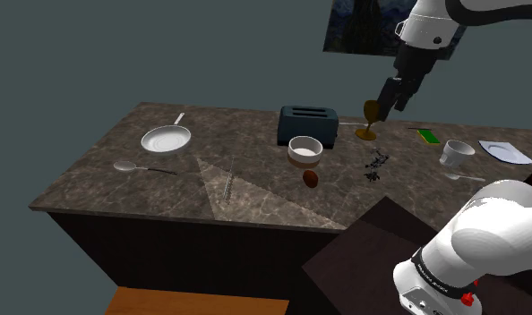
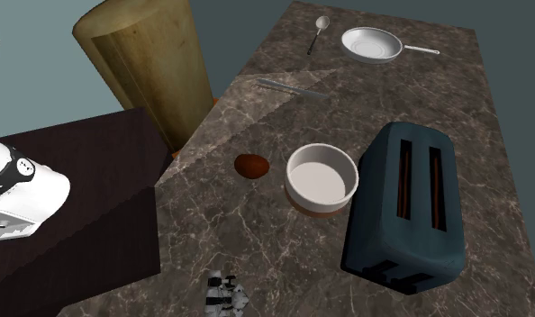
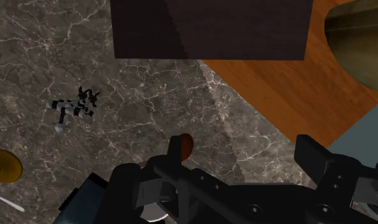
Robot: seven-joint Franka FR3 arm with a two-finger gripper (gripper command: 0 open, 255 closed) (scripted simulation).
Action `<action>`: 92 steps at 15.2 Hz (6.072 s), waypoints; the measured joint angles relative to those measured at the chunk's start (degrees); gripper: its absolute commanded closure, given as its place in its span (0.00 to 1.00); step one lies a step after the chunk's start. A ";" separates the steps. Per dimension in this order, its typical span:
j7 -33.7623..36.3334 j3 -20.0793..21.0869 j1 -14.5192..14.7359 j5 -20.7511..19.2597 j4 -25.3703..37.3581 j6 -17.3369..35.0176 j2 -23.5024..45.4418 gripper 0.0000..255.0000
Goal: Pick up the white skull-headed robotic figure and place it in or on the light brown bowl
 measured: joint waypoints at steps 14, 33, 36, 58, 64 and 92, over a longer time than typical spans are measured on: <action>-10.04 -11.44 -4.29 -7.27 -7.91 18.20 9.82 0.00; -32.72 -29.71 -6.59 -0.28 0.11 46.27 46.17 0.00; -38.19 -30.46 -7.90 5.15 4.11 48.47 53.45 0.00; -46.49 -27.66 -12.00 15.16 8.08 54.96 65.83 1.00; -46.34 -27.82 -11.91 14.90 8.09 54.65 65.53 1.00; -37.76 -31.83 -8.47 2.41 14.03 36.03 50.30 1.00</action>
